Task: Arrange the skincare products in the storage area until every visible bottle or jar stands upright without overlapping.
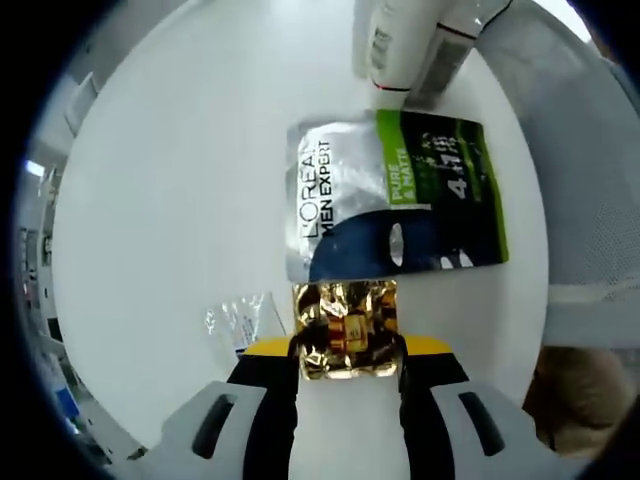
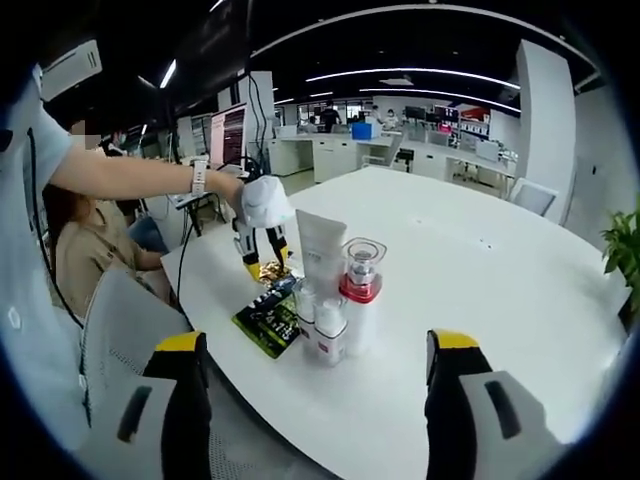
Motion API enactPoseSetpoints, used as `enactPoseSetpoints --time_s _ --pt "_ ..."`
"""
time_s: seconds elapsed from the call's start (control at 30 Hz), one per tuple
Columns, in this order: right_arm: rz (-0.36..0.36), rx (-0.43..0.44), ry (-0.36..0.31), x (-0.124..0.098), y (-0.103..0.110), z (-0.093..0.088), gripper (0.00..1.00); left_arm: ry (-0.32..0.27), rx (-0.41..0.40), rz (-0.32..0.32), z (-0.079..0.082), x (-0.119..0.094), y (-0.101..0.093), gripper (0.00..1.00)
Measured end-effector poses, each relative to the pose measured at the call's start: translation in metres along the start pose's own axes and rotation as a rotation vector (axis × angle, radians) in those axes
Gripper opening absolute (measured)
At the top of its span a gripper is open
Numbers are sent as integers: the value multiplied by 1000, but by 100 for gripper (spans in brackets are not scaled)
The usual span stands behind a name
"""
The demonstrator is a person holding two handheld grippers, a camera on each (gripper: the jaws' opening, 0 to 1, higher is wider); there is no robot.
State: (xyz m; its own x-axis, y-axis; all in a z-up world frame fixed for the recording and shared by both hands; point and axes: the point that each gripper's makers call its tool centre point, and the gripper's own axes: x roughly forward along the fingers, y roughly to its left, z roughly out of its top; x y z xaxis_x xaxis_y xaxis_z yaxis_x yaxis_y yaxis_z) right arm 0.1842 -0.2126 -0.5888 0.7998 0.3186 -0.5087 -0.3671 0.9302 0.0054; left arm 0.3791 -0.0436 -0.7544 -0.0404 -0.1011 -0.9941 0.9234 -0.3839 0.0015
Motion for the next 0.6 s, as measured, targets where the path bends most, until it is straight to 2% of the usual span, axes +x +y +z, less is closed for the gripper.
enactPoseSetpoints --time_s 0.5,0.6 --pt "-8 5 -4 -5 0 -2 91 -6 -6 25 2 -3 -1 38" --pt "-12 6 -8 -6 -1 -2 91 -5 -12 46 0 -7 2 39"
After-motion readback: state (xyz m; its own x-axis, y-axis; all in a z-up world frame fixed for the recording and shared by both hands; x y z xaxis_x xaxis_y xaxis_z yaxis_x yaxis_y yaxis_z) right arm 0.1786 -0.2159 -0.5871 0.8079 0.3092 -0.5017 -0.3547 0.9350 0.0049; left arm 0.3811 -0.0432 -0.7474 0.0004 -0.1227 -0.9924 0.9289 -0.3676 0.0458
